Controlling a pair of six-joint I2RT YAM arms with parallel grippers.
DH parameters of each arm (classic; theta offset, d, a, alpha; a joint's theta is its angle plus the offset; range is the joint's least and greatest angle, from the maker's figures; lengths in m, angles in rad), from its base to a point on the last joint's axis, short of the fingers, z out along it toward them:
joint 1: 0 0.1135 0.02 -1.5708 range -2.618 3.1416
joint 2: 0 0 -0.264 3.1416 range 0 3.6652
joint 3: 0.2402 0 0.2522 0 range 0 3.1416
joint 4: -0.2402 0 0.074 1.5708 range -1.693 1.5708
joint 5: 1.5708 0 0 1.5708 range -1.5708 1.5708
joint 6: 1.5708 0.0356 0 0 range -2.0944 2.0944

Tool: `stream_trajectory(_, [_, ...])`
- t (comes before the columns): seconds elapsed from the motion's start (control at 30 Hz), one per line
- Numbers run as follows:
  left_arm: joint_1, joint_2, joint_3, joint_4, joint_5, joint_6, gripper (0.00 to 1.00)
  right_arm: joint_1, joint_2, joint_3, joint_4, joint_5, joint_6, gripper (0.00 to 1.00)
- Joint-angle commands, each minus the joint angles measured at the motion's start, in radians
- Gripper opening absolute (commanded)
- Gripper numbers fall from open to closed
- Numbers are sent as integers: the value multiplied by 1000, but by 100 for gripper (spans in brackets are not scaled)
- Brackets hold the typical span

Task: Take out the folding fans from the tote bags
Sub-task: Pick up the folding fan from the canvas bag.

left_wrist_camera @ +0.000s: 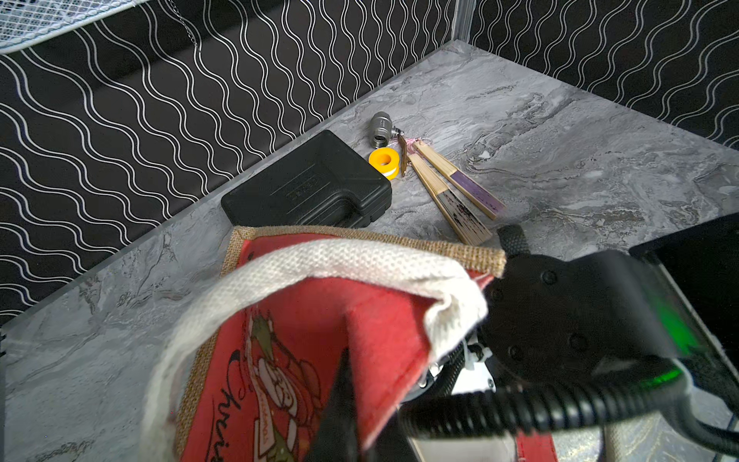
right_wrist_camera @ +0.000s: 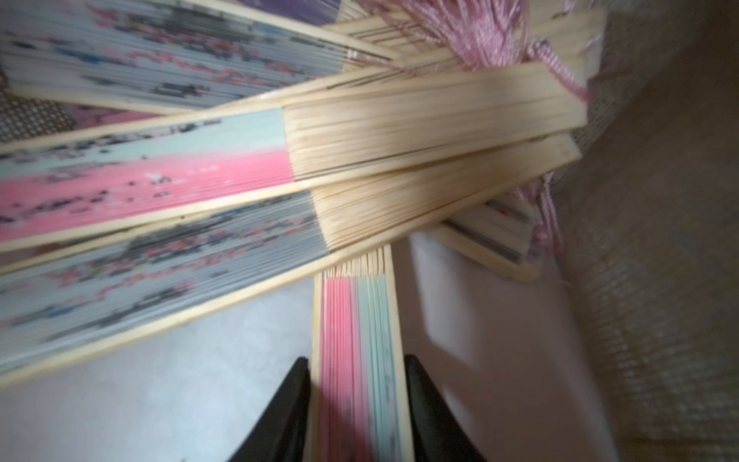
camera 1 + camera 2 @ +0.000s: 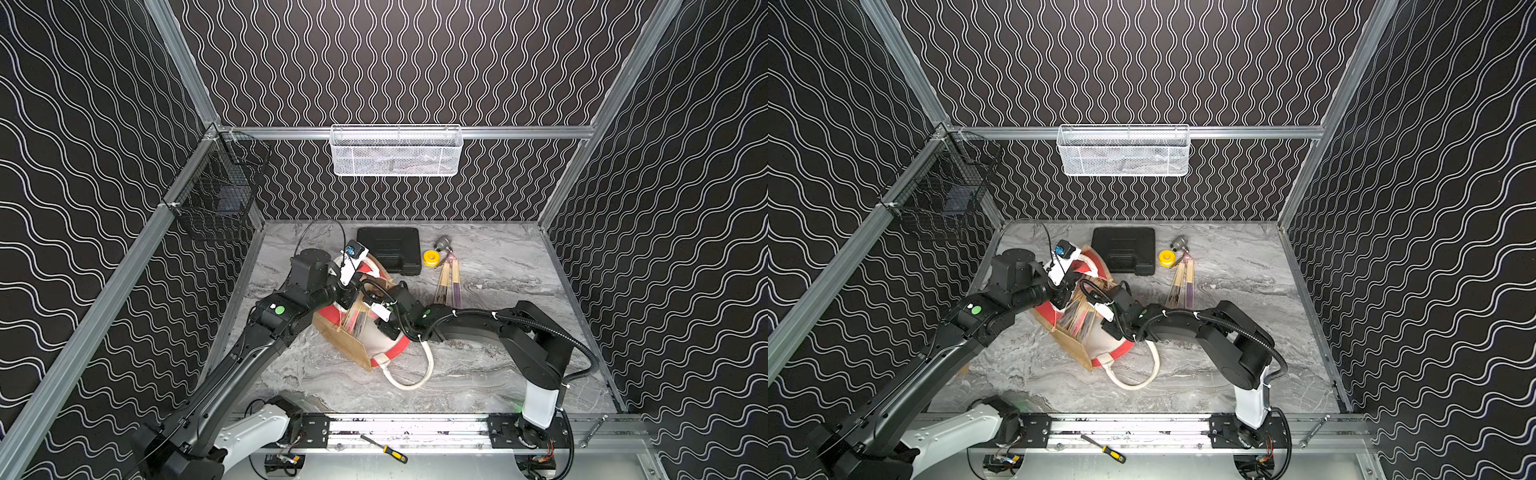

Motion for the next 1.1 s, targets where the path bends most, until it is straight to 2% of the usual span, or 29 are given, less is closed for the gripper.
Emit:
stream_trajectory(0.0, [-2,-1,0,57,21,-4,0,1,-7,9,-39,-12,72,36])
stream_trajectory(0.37, [-2,2,-2,57,16,-1,0,30,43,10,-51,49,76,36])
stream_trajectory(0.57, [-3,-1,-1,57,11,-1,0,46,34,22,-68,109,81,33])
stream_trajectory(0.87, [-3,-2,0,57,11,0,0,53,-83,0,-84,62,136,23])
stream_trajectory(1.07, [-2,-2,0,57,11,0,0,54,-96,-11,-110,40,164,21])
